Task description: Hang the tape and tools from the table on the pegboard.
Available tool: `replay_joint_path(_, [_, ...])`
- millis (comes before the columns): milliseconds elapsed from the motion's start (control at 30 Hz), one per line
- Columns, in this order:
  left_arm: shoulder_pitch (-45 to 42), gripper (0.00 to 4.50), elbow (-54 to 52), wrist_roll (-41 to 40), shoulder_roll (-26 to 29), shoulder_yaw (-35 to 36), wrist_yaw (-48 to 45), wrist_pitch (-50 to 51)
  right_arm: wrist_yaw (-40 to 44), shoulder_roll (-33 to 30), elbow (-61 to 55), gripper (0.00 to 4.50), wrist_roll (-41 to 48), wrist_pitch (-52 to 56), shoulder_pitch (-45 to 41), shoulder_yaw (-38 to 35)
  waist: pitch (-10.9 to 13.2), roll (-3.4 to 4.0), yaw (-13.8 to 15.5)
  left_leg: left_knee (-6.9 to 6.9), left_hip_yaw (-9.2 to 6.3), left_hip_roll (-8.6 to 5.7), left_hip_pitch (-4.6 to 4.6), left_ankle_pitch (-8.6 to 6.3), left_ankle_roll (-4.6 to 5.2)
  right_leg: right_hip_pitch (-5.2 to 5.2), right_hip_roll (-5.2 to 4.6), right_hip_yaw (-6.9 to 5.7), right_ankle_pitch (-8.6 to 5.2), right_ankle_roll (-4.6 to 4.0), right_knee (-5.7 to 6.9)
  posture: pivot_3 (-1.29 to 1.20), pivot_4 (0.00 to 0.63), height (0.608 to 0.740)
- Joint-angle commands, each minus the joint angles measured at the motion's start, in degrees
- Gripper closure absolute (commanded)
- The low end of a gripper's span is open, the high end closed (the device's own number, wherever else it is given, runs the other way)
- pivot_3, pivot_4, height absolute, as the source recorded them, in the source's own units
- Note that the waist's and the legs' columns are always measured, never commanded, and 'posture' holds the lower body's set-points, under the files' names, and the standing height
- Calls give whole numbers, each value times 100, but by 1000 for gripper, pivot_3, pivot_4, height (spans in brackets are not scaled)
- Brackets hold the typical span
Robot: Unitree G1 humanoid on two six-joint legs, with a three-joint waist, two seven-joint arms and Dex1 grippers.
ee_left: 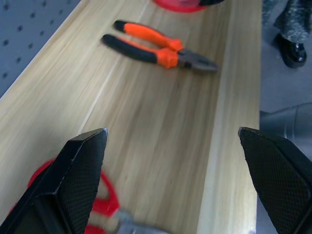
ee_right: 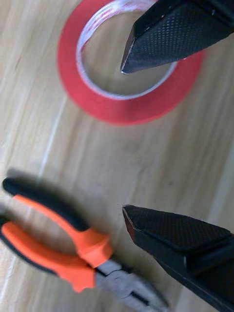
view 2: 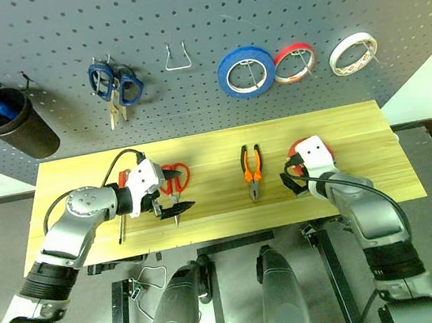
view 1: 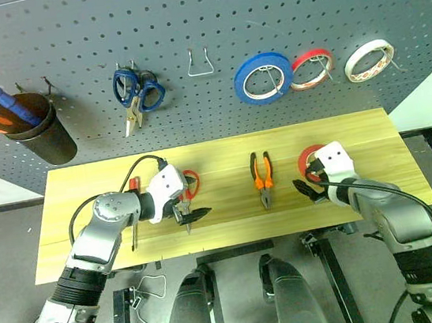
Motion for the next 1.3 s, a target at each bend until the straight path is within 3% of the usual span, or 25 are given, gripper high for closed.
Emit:
replay_joint_path(33, [119,12,-357,-121,-4,7,-20,91,34,70,282,0,-97,-204,-270,30,18,2,-3,0,1,0,0,0,0,-1,0,0,0,0,0,8,374,716])
replay_joint_path(300, [220,12,-1032,-425,179,86,-153,549,314,22,751,0,-227,-500,-526,215,53,1,19,0,4,-1,-10,1,-3,-6,-1,0,-1,3,-2,31,386,716])
replay_joint_path(700, [195,12,-1201,-550,263,65,-137,735,417,-115,1205,0,-321,-675,-721,99,152,3,14,-5,8,-1,-16,3,-5,-15,-1,0,-1,4,-1,31,395,716])
replay_joint_path(1300, [503,12,-1793,-759,447,223,-9,1144,503,-194,1797,0,-358,314,-1009,140,166,-4,20,-6,38,1,-38,5,-10,-41,-1,6,-1,5,1,50,405,716])
